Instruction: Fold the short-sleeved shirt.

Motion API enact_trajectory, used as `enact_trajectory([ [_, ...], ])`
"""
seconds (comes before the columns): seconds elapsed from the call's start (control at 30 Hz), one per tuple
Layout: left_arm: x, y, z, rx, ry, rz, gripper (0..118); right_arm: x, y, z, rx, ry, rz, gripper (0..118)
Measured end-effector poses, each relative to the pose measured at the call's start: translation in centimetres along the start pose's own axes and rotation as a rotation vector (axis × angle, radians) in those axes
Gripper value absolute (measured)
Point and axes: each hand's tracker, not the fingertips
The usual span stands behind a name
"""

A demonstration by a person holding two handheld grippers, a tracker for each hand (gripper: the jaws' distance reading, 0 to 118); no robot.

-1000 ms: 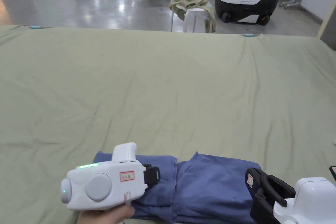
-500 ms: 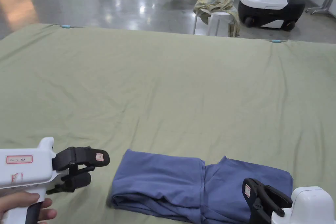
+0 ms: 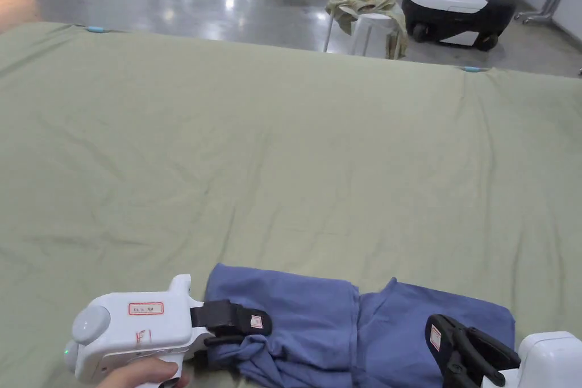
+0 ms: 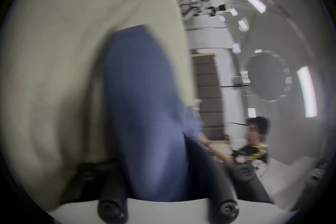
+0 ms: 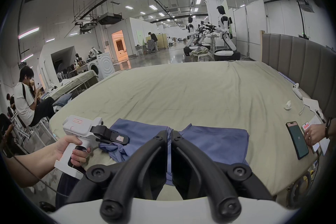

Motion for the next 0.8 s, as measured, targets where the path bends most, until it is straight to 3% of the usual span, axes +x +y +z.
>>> enact_trajectory([
  [0.03,0.1,-0.6,0.5,0.005,-0.125,0.009,14,0.1,0.0,0.0,0.0,-0.002,0.0,5],
  [0.07,0.9,-1.1,1.1,0.028,-0.13,0.014,14,0.1,0.0,0.1,-0.001,-0.005,0.003,5],
  [0.4,6.7,-3.5,11.4,0.323,0.435,-0.276,14,0.2,-0.2,1.3,0.032,0.018,-0.006,5],
  [0.6,16.7,-5.2,5.0,0.365,0.569,-0.58,14,0.8,-0.8,1.9,0.035,0.031,-0.022,5],
  [0.8,21.6,-6.0,-8.3,0.207,0.683,-0.846,14,2.3,-1.5,3.4,0.05,0.005,-0.033,5],
])
